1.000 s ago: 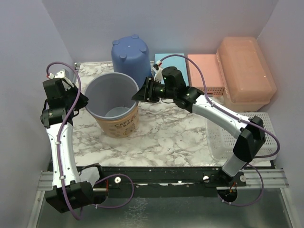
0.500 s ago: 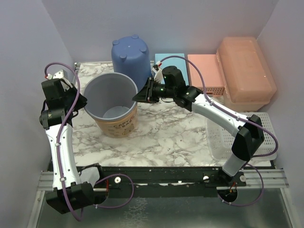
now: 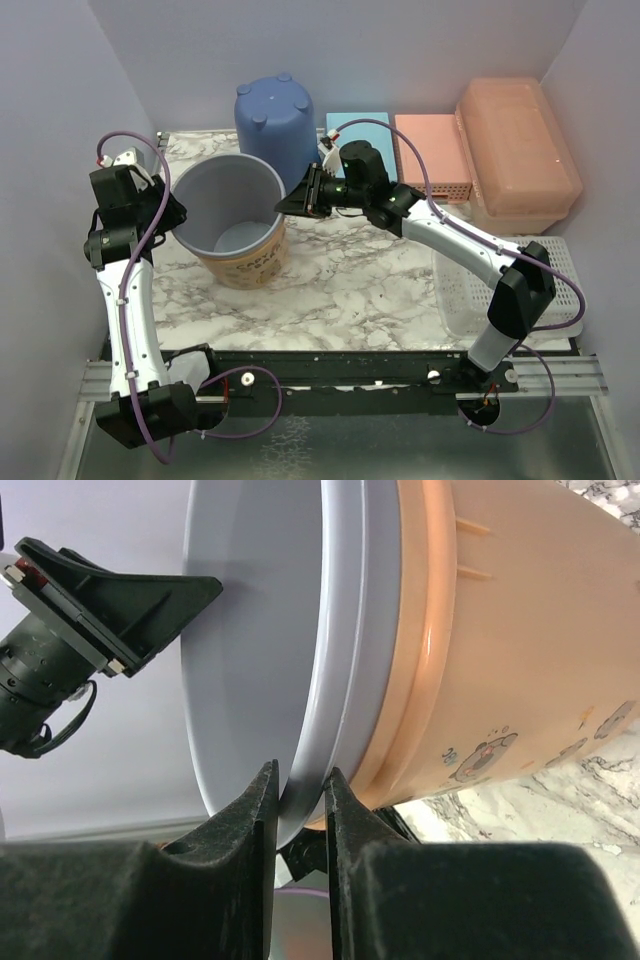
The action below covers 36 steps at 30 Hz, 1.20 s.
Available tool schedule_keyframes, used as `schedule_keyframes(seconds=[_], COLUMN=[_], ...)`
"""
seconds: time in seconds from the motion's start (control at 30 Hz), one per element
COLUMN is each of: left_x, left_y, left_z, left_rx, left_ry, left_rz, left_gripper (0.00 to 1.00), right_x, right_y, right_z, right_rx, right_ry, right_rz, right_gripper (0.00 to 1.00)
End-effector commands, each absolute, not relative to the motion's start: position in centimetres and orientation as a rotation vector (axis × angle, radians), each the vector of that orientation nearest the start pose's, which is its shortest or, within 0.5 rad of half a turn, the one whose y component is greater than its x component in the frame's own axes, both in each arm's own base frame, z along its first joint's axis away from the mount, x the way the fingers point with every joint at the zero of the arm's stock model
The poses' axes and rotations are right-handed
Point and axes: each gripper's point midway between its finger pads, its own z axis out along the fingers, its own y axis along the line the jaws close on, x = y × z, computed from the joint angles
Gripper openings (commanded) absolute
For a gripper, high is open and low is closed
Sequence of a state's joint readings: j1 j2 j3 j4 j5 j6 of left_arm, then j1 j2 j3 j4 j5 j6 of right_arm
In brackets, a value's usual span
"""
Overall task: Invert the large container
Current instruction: Pick up the container from the container.
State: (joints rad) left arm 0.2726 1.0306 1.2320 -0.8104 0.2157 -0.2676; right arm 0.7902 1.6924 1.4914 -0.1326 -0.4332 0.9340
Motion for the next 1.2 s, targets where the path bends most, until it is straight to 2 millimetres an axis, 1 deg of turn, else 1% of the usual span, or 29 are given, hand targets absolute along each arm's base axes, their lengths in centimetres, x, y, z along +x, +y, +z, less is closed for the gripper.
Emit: schedule_keyframes(seconds=[0.0, 0.13, 0.2, 0.23, 0.27, 0.4, 0.5, 0.7, 0.73, 0.77, 0.83, 0.87, 0.97, 1.0, 1.07, 1.17], left_x=[29.1, 29.1, 29.1, 29.1, 29.1, 29.2, 29.2, 29.1, 29.1, 29.1, 29.1, 29.1, 29.2, 29.2, 29.3, 29.4], left_y=[2.7, 2.6, 2.4, 2.3, 2.2, 1.3, 0.6, 0.6, 0.6, 0.6, 0.6, 0.6, 0.5, 0.4, 0.1, -0.1], left_z=[29.0, 30.1, 30.6, 30.8, 30.9, 31.2, 31.3, 31.6, 31.6, 31.7, 31.7, 31.8, 31.9, 32.0, 32.2, 32.3], left_rx=[-0.421, -0.41, -0.408, -0.404, -0.405, -0.387, -0.368, -0.366, -0.366, -0.365, -0.363, -0.364, -0.367, -0.367, -0.359, -0.356], left_ry=[2.106, 2.086, 2.078, 2.074, 2.071, 2.066, 2.067, 2.056, 2.055, 2.054, 2.052, 2.05, 2.038, 2.033, 2.023, 2.017], left_rz=[-0.243, -0.249, -0.258, -0.268, -0.276, -0.331, -0.375, -0.377, -0.375, -0.377, -0.376, -0.376, -0.387, -0.397, -0.417, -0.428], left_gripper=[0.33, 0.1, 0.02, 0.0, 0.0, 0.0, 0.0, 0.0, 0.0, 0.0, 0.0, 0.0, 0.0, 0.0, 0.0, 0.0], right_x=[27.2, 27.2, 27.3, 27.4, 27.5, 27.6, 27.4, 27.1, 27.1, 27.1, 27.1, 27.2, 27.5, 27.6, 27.5, 27.3], right_y=[43.3, 43.4, 43.3, 43.3, 43.4, 43.7, 44.1, 44.1, 44.1, 44.1, 44.0, 44.0, 44.1, 44.2, 44.5, 44.9], right_z=[32.9, 33.2, 33.2, 33.1, 33.0, 32.7, 33.0, 34.1, 34.1, 34.1, 33.7, 33.4, 32.3, 32.1, 32.0, 32.5], right_rx=[-0.269, -0.289, -0.281, -0.271, -0.261, -0.217, -0.202, -0.163, -0.16, -0.163, -0.164, -0.161, -0.147, -0.14, -0.13, -0.129], right_ry=[2.077, 2.073, 2.07, 2.072, 2.071, 2.088, 2.07, 2.016, 2.017, 2.019, 2.034, 2.044, 2.08, 2.086, 2.086, 2.064], right_rz=[1.535, 1.535, 1.528, 1.53, 1.529, 1.562, 1.619, 1.696, 1.694, 1.692, 1.675, 1.662, 1.637, 1.64, 1.671, 1.727], right_gripper=[0.01, 0.02, 0.09, 0.14, 0.18, 0.26, 0.32, 0.34, 0.37, 0.44, 0.53, 0.56, 0.56, 0.55, 0.48, 0.35])
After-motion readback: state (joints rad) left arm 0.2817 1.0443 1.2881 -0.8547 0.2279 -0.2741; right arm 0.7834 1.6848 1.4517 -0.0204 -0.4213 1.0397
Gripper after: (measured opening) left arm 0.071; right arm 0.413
